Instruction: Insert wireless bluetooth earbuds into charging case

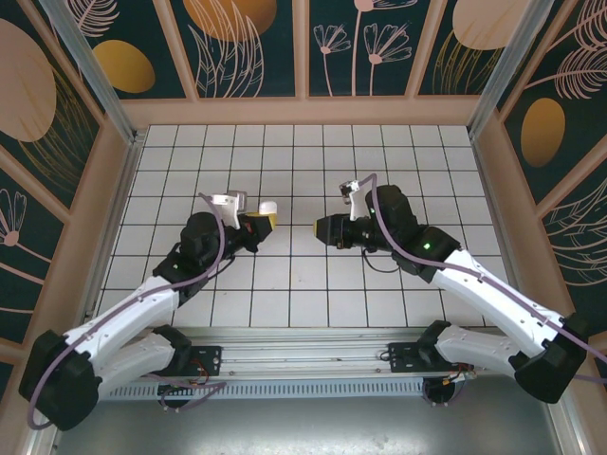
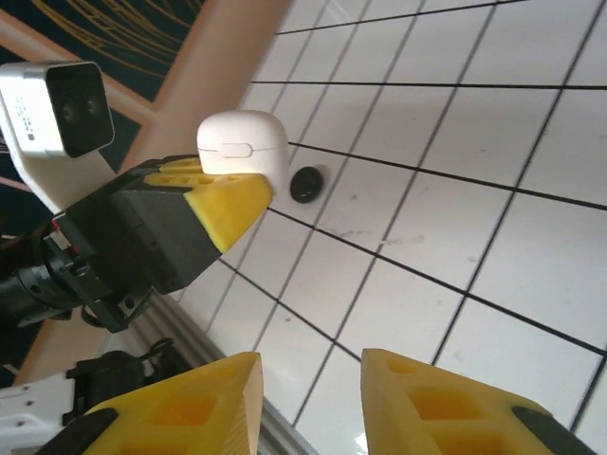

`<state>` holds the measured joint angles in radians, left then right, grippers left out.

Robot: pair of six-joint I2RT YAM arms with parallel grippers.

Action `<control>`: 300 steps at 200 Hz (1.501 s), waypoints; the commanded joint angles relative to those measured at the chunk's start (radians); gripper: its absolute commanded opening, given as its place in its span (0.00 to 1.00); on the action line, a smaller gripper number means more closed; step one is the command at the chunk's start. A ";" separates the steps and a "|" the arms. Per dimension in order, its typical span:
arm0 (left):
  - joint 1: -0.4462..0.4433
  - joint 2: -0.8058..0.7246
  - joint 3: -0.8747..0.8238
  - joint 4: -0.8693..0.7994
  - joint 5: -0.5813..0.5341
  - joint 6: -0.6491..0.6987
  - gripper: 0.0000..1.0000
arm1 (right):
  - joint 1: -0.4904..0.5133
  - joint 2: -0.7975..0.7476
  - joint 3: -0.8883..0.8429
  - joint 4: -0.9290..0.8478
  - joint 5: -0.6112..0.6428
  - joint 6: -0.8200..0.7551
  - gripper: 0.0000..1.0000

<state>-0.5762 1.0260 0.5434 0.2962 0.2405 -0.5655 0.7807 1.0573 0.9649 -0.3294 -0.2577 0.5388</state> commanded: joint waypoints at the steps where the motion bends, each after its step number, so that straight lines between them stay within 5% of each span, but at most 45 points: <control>1: 0.016 0.082 0.010 0.008 0.095 -0.057 0.00 | -0.010 0.020 -0.039 -0.001 0.065 0.038 0.34; 78: 0.011 0.456 0.033 0.223 0.216 -0.278 0.00 | -0.122 0.025 -0.199 0.047 0.039 0.091 0.35; 176: -0.123 0.794 0.213 0.343 0.201 -0.407 0.00 | -0.228 0.045 -0.340 0.076 -0.034 0.107 0.37; 300: -0.137 0.856 0.327 0.058 0.099 -0.327 0.21 | -0.271 0.040 -0.373 0.079 -0.019 0.098 0.42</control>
<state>-0.7090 1.8732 0.8383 0.4515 0.3744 -0.9337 0.5205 1.1057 0.5896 -0.2653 -0.2817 0.6384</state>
